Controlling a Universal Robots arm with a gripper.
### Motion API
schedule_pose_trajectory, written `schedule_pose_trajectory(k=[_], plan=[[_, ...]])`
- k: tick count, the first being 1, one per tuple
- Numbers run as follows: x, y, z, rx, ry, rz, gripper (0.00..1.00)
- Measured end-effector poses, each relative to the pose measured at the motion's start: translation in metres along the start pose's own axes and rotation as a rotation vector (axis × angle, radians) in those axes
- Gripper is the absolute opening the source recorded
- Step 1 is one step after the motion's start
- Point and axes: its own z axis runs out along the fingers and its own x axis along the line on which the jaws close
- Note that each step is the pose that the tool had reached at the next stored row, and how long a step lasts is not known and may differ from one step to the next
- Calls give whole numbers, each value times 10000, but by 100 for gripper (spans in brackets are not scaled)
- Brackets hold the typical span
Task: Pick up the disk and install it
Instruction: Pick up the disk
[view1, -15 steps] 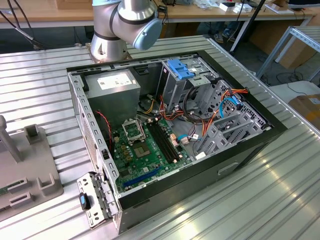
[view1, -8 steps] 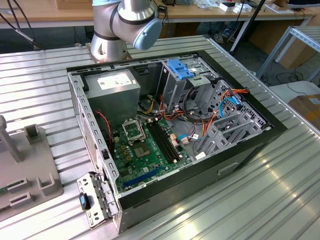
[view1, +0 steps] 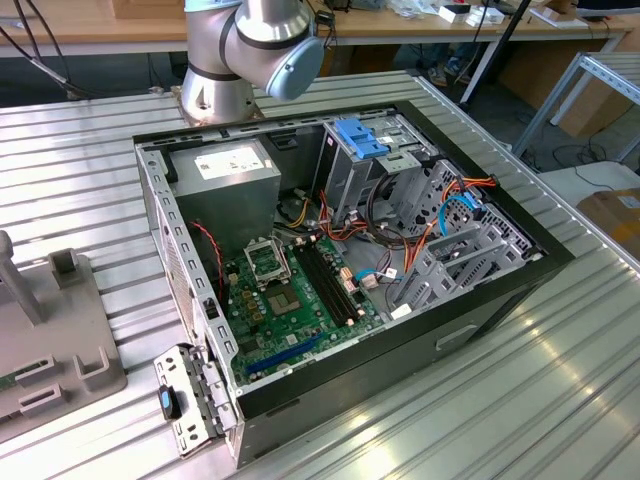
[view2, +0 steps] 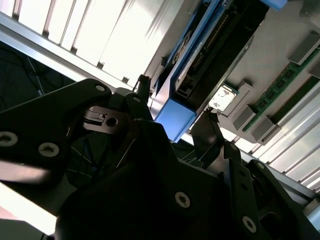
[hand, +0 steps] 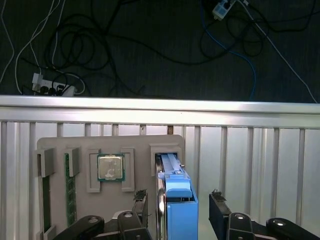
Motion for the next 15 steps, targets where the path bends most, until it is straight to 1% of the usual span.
schedule_pose_trajectory(k=[1, 3, 5, 6, 15], plan=[[0, 0, 0, 0, 0, 0, 59], [0, 0, 1, 1, -1, 0, 45], [0, 0, 1, 0, 0, 0, 44], [0, 0, 1, 1, -1, 0, 37], [0, 0, 3, 1, 0, 0, 37]])
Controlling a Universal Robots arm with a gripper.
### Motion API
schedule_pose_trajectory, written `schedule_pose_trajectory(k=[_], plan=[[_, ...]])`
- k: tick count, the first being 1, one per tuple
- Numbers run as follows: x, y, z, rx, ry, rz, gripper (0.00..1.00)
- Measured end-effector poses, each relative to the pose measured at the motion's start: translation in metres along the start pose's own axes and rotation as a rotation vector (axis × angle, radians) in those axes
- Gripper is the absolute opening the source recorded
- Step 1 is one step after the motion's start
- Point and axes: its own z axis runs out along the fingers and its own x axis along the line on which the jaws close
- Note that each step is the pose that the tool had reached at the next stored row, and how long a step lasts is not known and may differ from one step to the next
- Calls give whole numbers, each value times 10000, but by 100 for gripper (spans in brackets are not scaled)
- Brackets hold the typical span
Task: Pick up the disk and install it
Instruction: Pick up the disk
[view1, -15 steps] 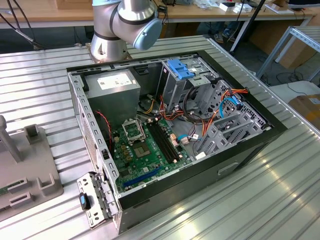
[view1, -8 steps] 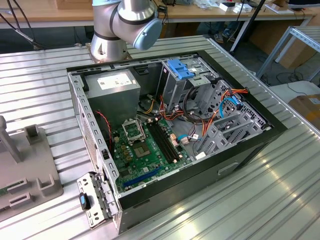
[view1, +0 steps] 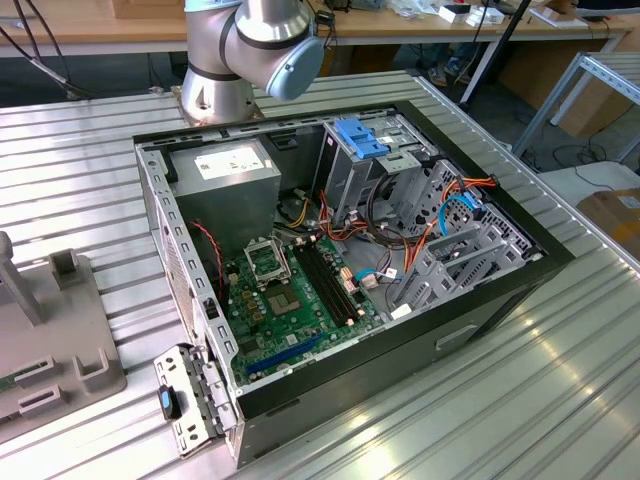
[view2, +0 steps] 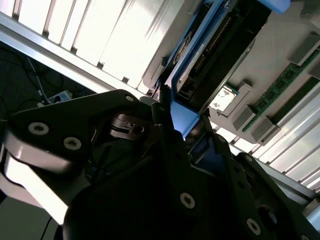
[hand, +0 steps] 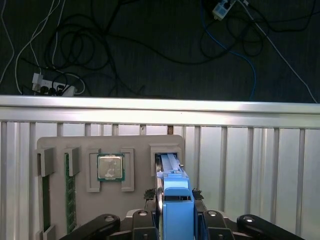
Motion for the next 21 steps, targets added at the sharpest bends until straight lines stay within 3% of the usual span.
schedule_pose_trajectory(k=[8, 11, 21], plan=[[0, 0, -3, 4, -1, 0, 37], [-1, 0, -35, 2, -1, 1, 37], [-10, -5, -329, 1, 0, 0, 37]])
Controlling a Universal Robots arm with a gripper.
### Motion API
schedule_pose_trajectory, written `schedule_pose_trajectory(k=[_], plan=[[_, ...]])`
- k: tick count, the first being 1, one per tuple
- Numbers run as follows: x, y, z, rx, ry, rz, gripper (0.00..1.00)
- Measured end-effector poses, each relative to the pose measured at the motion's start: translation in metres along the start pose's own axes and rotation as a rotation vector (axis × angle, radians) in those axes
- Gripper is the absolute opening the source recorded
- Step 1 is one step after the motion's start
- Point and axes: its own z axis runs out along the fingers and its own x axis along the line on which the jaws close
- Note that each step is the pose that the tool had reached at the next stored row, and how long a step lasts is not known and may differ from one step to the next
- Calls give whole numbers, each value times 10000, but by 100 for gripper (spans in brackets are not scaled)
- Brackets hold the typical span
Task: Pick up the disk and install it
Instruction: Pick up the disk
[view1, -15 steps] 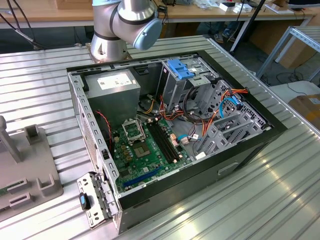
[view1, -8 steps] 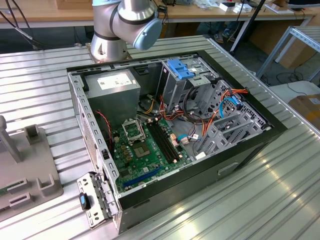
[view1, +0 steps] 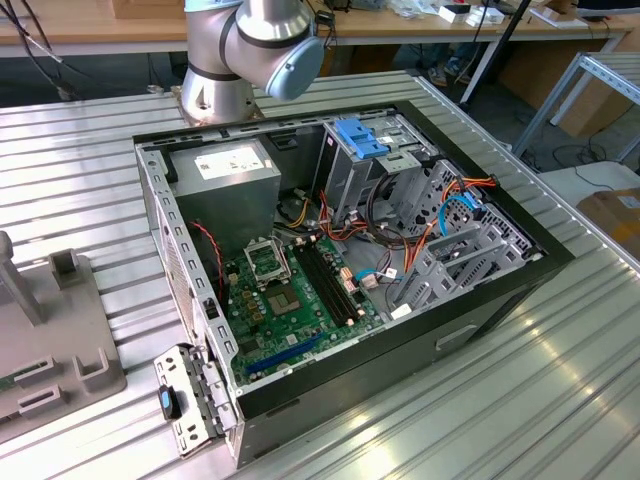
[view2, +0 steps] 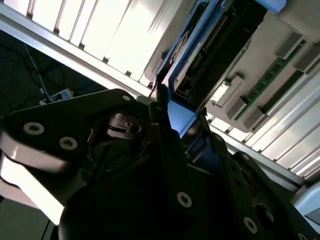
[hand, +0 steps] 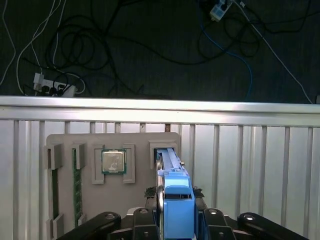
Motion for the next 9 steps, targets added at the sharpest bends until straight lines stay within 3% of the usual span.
schedule_pose_trajectory(k=[9], plan=[[-7, -3, -218, 0, 0, 0, 37]])
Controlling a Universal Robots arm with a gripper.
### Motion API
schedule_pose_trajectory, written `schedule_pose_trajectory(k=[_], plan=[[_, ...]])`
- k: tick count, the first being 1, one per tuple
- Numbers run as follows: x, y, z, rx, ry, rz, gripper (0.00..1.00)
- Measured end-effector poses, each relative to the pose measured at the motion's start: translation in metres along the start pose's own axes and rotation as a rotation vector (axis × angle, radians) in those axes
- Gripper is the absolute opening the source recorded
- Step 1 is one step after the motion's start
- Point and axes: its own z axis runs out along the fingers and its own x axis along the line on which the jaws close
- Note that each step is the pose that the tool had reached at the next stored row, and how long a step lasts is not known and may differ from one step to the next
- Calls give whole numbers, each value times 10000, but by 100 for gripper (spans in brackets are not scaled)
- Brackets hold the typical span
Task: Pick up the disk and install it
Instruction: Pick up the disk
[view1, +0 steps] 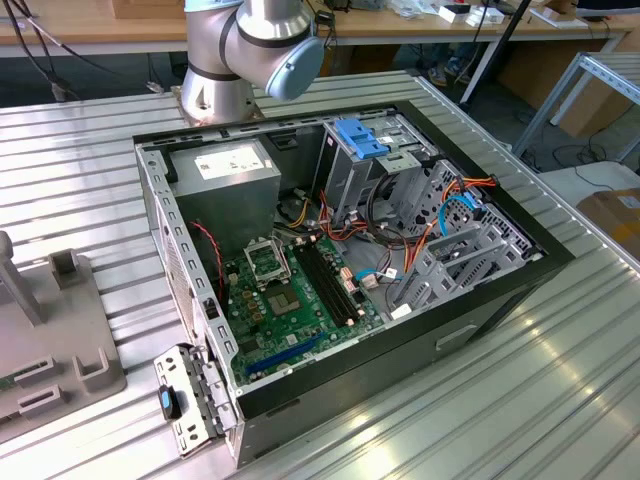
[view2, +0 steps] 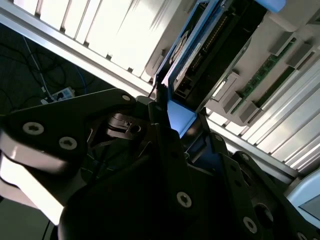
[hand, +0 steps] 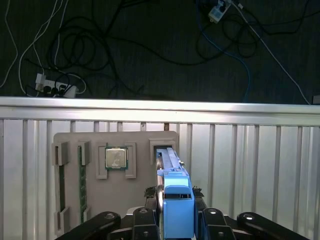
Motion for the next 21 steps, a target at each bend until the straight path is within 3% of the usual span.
schedule_pose_trajectory(k=[7, 9, 12, 18, 21], plan=[[0, 0, -15, 0, 0, -1, 37], [-1, -1, -45, -1, 1, 0, 37], [-4, -2, -116, -1, 0, 0, 37], [-10, -5, -329, 1, 0, 0, 37], [-12, -5, -381, 0, 0, 0, 37]])
